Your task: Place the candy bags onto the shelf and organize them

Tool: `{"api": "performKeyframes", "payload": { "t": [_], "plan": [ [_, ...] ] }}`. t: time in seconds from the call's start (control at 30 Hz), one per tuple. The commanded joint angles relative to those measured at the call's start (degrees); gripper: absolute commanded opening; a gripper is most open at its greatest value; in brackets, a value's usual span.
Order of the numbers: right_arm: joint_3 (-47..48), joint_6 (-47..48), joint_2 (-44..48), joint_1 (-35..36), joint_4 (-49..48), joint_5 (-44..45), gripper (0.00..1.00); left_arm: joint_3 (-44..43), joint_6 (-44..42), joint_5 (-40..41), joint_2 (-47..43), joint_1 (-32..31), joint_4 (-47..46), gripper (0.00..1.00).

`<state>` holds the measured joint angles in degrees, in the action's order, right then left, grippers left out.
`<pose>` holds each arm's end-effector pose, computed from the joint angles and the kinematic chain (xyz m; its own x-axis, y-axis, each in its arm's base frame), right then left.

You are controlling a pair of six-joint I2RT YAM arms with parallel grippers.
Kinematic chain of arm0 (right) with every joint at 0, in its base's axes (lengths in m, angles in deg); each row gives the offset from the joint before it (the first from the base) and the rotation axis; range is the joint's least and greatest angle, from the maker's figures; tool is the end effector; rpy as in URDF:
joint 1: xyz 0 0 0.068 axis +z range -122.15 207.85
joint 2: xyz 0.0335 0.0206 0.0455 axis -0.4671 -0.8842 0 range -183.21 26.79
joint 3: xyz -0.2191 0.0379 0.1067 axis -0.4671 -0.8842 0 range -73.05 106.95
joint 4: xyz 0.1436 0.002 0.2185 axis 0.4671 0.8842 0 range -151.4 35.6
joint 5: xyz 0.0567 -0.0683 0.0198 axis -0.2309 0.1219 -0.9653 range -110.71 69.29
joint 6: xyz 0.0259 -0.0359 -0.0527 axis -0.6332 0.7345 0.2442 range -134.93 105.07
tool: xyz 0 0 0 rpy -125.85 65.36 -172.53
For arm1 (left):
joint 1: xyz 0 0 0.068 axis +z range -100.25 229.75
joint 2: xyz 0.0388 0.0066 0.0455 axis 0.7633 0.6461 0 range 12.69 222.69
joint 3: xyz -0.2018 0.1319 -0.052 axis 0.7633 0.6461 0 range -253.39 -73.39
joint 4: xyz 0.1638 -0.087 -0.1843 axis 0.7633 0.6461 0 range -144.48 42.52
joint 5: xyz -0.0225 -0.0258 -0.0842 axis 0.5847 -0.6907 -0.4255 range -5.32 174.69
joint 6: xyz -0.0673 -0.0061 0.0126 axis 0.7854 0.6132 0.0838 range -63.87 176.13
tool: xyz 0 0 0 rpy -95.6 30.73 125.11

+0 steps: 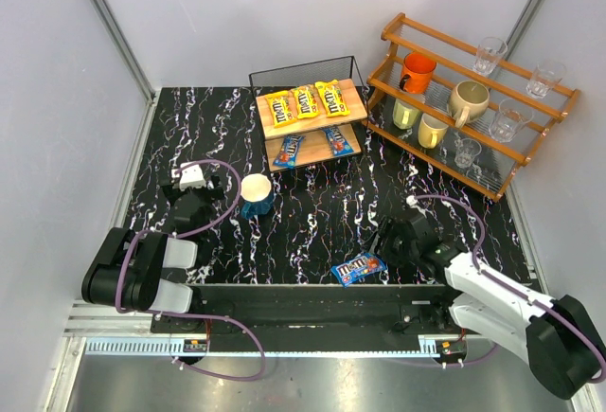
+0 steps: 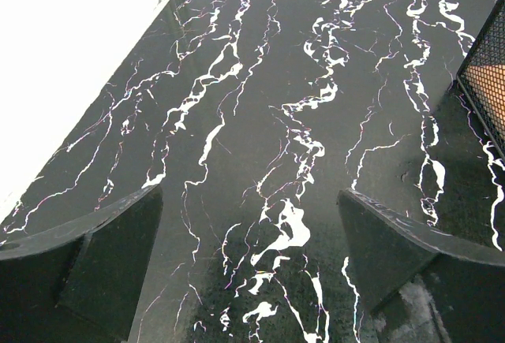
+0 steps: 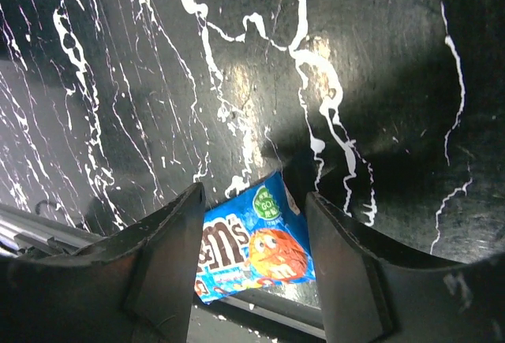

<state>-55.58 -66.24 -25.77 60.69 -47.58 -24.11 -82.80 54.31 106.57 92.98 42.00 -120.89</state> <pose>0.1630 0.1091 0.1121 -0.8439 0.3826 -0.3760 0.1353 0.8301 0.5410 0.2428 -0.0122 0.1253 -0.0850 0.0412 -0.9955 -0.2405 0.9688 0.0607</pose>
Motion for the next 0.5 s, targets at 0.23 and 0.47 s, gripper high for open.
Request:
{"api": "performKeyframes", "payload": {
  "t": [0.23,0.47],
  "plan": [
    [-4.29,-4.68,3.25,-0.14,-1.61,-6.53,0.56,-1.23,0.95,-0.18,-1.10,0.37,-3.55,0.99],
    [-4.38,-6.08,5.09,-0.14,-1.52,-9.17,0.52,-1.23,0.95,-0.27,-1.10,0.37,-3.55,0.99]
  ]
}}
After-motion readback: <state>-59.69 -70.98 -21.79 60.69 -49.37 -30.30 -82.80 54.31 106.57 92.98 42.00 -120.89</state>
